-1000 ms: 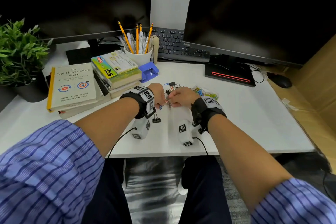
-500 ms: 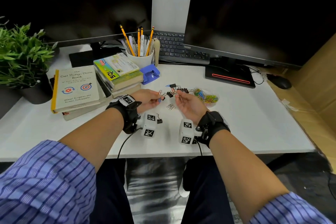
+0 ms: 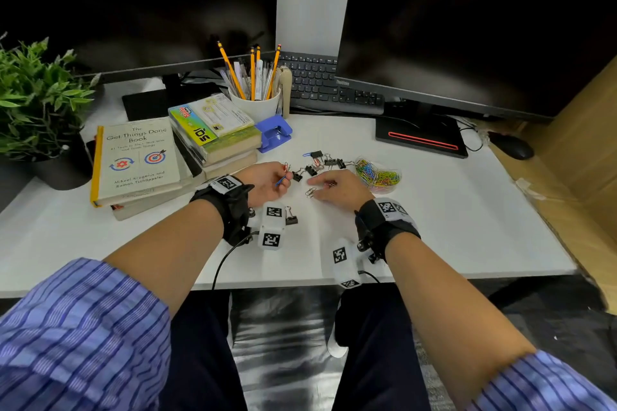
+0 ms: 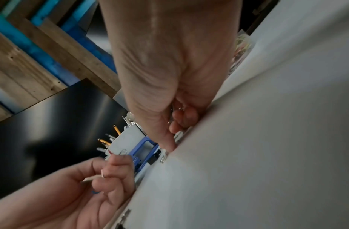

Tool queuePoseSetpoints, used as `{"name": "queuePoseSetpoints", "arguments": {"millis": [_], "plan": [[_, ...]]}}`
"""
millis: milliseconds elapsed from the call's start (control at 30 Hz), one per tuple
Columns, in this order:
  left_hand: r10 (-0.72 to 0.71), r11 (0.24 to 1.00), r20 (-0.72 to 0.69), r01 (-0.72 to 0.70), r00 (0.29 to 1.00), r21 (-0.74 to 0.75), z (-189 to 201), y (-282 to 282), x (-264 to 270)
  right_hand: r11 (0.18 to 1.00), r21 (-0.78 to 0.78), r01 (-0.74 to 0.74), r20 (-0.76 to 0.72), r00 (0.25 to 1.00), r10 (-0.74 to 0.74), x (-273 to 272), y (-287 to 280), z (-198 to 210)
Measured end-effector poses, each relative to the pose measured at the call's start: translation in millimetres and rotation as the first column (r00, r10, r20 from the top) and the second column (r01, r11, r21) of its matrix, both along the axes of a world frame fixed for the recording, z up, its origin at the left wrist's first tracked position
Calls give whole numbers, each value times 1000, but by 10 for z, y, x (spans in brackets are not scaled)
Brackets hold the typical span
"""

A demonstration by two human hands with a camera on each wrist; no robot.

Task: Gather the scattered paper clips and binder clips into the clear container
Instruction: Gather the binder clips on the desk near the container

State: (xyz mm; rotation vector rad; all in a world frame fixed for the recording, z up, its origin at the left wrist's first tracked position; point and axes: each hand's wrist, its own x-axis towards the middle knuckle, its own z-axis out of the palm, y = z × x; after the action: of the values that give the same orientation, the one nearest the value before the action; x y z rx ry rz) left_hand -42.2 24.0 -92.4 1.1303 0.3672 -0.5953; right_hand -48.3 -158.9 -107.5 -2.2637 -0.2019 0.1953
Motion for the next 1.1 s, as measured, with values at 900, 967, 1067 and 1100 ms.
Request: {"name": "queuePoseSetpoints", "arguments": {"millis": [900, 967, 1067, 1100], "plan": [[-190, 908, 45, 158, 981, 387, 79, -163, 48, 638, 644, 422, -459, 881, -119, -24, -31, 23], [-317, 783, 48, 233, 947, 576, 99, -142, 37, 789, 490, 369, -377, 907, -190, -13, -12, 10], [-564, 363, 23, 223, 825, 905, 134, -20, -5, 902, 320, 292, -275, 939, -206, 0, -22, 16], [-602, 291, -6, 226, 799, 930, 150, 34, -24, 934, 249, 256, -248, 949, -194, 1, -25, 32]]}}
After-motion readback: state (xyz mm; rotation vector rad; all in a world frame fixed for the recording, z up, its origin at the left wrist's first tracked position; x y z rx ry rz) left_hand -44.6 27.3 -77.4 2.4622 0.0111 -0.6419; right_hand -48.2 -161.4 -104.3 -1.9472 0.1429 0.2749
